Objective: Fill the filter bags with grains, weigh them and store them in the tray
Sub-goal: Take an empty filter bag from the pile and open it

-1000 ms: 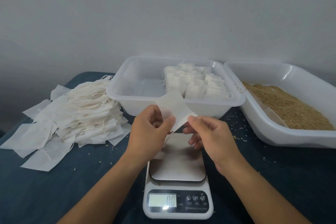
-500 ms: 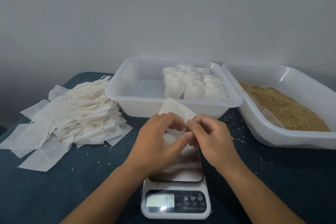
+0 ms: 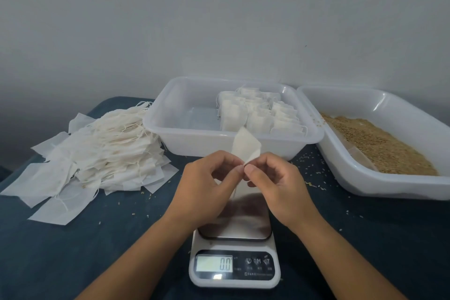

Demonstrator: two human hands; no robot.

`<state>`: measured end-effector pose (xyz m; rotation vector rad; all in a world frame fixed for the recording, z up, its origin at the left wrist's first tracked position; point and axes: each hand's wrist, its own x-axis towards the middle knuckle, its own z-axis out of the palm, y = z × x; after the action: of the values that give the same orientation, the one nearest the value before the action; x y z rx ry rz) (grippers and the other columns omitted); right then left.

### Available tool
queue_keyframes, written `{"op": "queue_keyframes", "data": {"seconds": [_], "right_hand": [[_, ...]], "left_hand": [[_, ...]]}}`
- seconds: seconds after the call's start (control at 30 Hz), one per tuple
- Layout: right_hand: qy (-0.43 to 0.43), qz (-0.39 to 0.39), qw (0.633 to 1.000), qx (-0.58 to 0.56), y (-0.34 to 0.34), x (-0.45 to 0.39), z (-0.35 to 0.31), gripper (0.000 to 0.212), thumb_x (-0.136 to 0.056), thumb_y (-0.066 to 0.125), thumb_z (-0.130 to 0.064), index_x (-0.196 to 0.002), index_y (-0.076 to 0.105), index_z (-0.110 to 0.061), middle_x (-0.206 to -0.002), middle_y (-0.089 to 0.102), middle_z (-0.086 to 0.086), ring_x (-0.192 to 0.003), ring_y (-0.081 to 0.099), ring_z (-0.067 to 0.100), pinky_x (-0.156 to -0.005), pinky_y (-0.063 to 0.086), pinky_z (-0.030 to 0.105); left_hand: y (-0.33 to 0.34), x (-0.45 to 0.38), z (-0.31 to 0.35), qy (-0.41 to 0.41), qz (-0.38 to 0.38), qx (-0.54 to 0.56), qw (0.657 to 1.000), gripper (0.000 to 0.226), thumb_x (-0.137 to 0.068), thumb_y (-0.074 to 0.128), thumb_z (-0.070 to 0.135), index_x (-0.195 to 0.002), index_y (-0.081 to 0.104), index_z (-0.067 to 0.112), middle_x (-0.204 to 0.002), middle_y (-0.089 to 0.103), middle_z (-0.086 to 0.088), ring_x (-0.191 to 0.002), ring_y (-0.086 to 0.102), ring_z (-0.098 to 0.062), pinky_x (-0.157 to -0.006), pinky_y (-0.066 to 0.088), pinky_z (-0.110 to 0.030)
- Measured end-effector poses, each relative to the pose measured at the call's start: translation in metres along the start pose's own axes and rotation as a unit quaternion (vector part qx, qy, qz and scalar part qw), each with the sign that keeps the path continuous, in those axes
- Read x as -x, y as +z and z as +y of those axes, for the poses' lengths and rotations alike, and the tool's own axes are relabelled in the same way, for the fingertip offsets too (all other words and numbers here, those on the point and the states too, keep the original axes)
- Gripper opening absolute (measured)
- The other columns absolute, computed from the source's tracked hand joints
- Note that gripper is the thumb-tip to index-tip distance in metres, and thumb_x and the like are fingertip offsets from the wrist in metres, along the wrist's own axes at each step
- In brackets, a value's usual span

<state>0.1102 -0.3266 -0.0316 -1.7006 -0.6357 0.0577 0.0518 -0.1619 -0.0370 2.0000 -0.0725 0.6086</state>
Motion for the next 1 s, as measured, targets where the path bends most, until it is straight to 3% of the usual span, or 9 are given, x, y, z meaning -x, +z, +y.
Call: {"op": "queue_keyframes", "data": {"seconds": [0.1,0.3,0.43,0.6,0.77,0.87,1.0], "right_hand": [[-0.002,0.002,1.0,-0.003,0.0025,0.0011,-0.0019,0.011,-0.09,0.069,-0.028,-0.091,0.072,-0.018,-0.088,0.076,0.0,-0.085,0.072,0.022,-0.087,0.059,0.054],[0.021,0.014,1.0,0.0,0.0032,0.0003,-0.0017,0.015,-0.093,0.072,-0.029,-0.088,0.067,-0.015,-0.08,0.074,0.002,-0.079,0.071,0.027,-0.082,0.059,0.057],[0.05,0.011,0.999,-0.003,0.0033,-0.001,0.0017,0.009,-0.097,0.069,-0.017,-0.089,0.069,-0.012,-0.079,0.075,0.005,-0.078,0.073,0.022,-0.081,0.062,0.048],[0.06,0.017,0.998,0.009,0.0063,-0.0021,0.0026,0.012,-0.098,0.065,-0.012,-0.087,0.069,-0.011,-0.075,0.075,0.005,-0.075,0.073,0.02,-0.075,0.064,0.037],[0.073,0.041,0.996,0.019,0.0029,-0.0035,0.0023,0.015,-0.094,0.063,-0.007,-0.08,0.067,-0.01,-0.071,0.073,0.005,-0.067,0.07,0.015,-0.066,0.059,0.025],[0.079,0.048,0.995,0.039,-0.0004,-0.0033,0.0022,0.018,-0.096,0.063,-0.012,-0.079,0.066,-0.013,-0.069,0.073,0.003,-0.064,0.07,0.014,-0.062,0.055,0.022],[0.064,0.033,0.993,0.095,0.0048,-0.0009,0.0001,0.018,-0.097,0.067,-0.038,-0.085,0.071,-0.025,-0.078,0.075,-0.006,-0.07,0.071,0.012,-0.07,0.058,0.03]], "left_hand": [[-0.0005,-0.0002,-0.0007,-0.006,-0.001,0.002,1.0,0.013,-0.098,0.069,0.021,-0.092,0.074,0.032,-0.082,0.075,0.018,-0.08,0.073,-0.005,-0.074,0.056,-0.019],[-0.0003,-0.0005,-0.0028,0.004,-0.019,-0.002,1.0,0.012,-0.097,0.064,0.026,-0.096,0.075,0.032,-0.086,0.076,0.018,-0.084,0.073,-0.008,-0.076,0.056,-0.021],[0.0023,-0.0018,-0.0063,0.001,-0.018,-0.01,1.0,0.014,-0.097,0.068,0.023,-0.096,0.075,0.035,-0.084,0.076,0.019,-0.082,0.073,-0.008,-0.075,0.057,-0.025],[0.0017,-0.0018,-0.006,0.017,-0.007,-0.019,1.0,0.015,-0.091,0.068,0.023,-0.094,0.075,0.036,-0.08,0.075,0.021,-0.077,0.072,-0.003,-0.07,0.049,-0.01],[0.0024,-0.001,-0.0027,0.0,0.051,-0.019,0.999,0.018,-0.086,0.068,0.033,-0.099,0.061,0.043,-0.079,0.073,0.021,-0.077,0.07,-0.004,-0.069,0.047,-0.008],[0.0014,-0.0013,-0.0047,-0.008,0.075,-0.029,0.997,0.023,-0.084,0.065,0.039,-0.1,0.051,0.047,-0.081,0.072,0.023,-0.078,0.069,-0.002,-0.068,0.045,-0.008],[0.0003,-0.0004,-0.0087,0.042,0.044,-0.095,0.994,0.034,-0.088,0.073,0.032,-0.095,0.043,0.046,-0.087,0.07,0.025,-0.082,0.068,0.0,-0.071,0.05,-0.014]]}}
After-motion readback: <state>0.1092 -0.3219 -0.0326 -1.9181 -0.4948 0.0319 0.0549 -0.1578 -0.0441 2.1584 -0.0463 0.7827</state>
